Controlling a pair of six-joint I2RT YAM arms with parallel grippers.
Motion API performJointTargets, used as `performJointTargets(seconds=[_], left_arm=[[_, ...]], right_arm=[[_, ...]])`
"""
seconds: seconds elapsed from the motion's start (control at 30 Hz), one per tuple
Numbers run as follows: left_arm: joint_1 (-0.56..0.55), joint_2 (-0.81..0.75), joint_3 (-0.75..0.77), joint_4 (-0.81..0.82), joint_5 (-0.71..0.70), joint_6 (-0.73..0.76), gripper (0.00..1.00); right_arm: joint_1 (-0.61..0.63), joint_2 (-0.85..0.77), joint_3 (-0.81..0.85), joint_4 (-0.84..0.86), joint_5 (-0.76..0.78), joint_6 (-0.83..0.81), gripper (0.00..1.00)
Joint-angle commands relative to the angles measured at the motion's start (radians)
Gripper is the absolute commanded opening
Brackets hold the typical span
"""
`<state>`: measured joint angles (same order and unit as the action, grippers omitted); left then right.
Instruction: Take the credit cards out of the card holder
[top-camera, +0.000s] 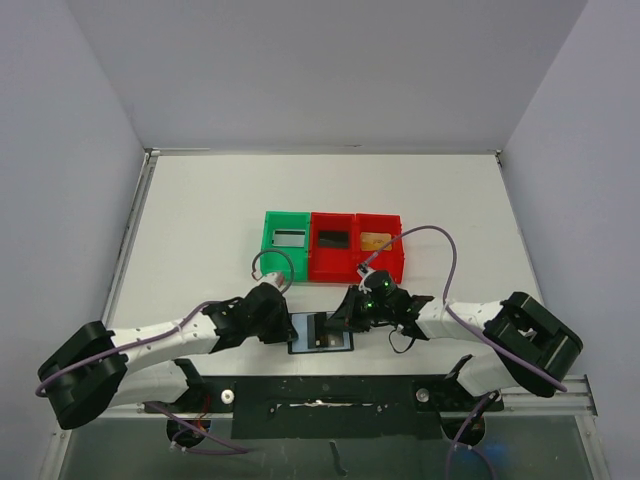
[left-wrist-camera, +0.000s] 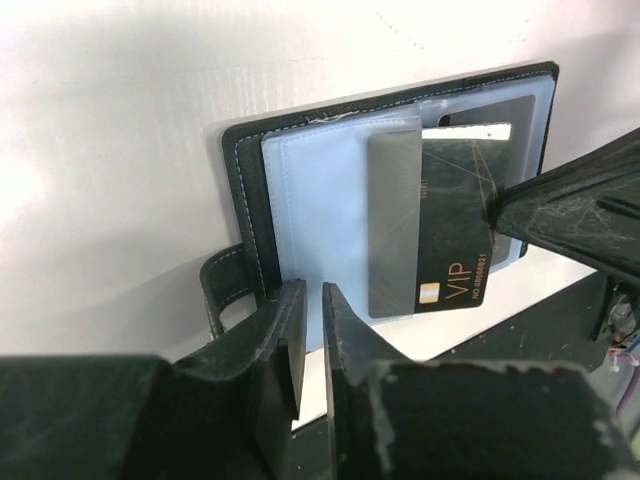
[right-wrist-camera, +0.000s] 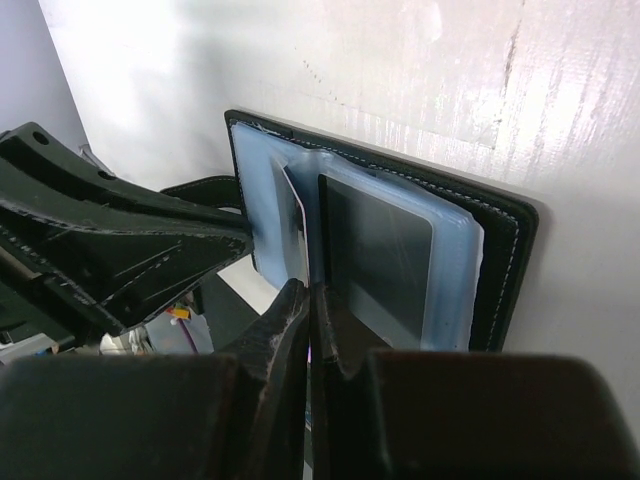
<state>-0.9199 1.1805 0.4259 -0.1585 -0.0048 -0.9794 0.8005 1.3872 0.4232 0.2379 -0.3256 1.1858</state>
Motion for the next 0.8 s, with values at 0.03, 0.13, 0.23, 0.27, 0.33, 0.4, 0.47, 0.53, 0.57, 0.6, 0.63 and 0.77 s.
performJointTargets(seconds=[0.03, 0.13, 0.23, 0.27, 0.33, 0.4, 0.47, 0.53, 0.57, 0.6, 0.63, 0.77], left_arm=[[-0.004, -0.12, 0.057, -0.034, -0.049, 0.023, 0.22], [-0.003, -0.166, 0.094, -0.045, -0.052, 0.037, 0.28], [-0.002, -0.144, 0.126, -0.028, -0.02, 0.066, 0.29], [-0.002, -0.126, 0.13, -0.005, -0.001, 0.073, 0.29], [-0.002, -0.08, 0.13, 0.036, 0.044, 0.085, 0.27], [-0.003, -0.024, 0.128, 0.057, 0.069, 0.088, 0.23], [-0.005, 0.03, 0.129, 0.062, 0.074, 0.086, 0.17], [-0.008, 0.071, 0.129, 0.059, 0.064, 0.084, 0.11], [-0.01, 0.086, 0.129, 0.056, 0.058, 0.084, 0.1], [-0.01, 0.099, 0.131, 0.047, 0.054, 0.093, 0.09], [-0.01, 0.109, 0.136, 0.025, 0.044, 0.1, 0.08], [-0.008, 0.135, 0.138, -0.036, 0.017, 0.126, 0.06]], right_arm=[[-0.005, -0.01, -0.011, 0.042, -0.006, 0.004, 0.0], [-0.009, 0.002, -0.012, 0.052, -0.009, 0.003, 0.0], [-0.009, 0.016, -0.011, 0.067, -0.012, 0.004, 0.0], [-0.009, 0.021, -0.013, 0.071, -0.01, 0.008, 0.0], [-0.009, 0.023, -0.017, 0.081, -0.009, 0.014, 0.0], [-0.009, 0.023, -0.021, 0.089, -0.009, 0.017, 0.0], [-0.009, 0.026, -0.019, 0.093, -0.014, 0.017, 0.0], [-0.009, 0.03, -0.012, 0.088, -0.017, 0.016, 0.04], [-0.009, 0.032, -0.011, 0.085, -0.017, 0.016, 0.05], [-0.009, 0.034, -0.011, 0.086, -0.017, 0.016, 0.05], [-0.01, 0.036, -0.012, 0.087, -0.019, 0.021, 0.06], [-0.009, 0.032, -0.021, 0.099, -0.018, 0.028, 0.12]])
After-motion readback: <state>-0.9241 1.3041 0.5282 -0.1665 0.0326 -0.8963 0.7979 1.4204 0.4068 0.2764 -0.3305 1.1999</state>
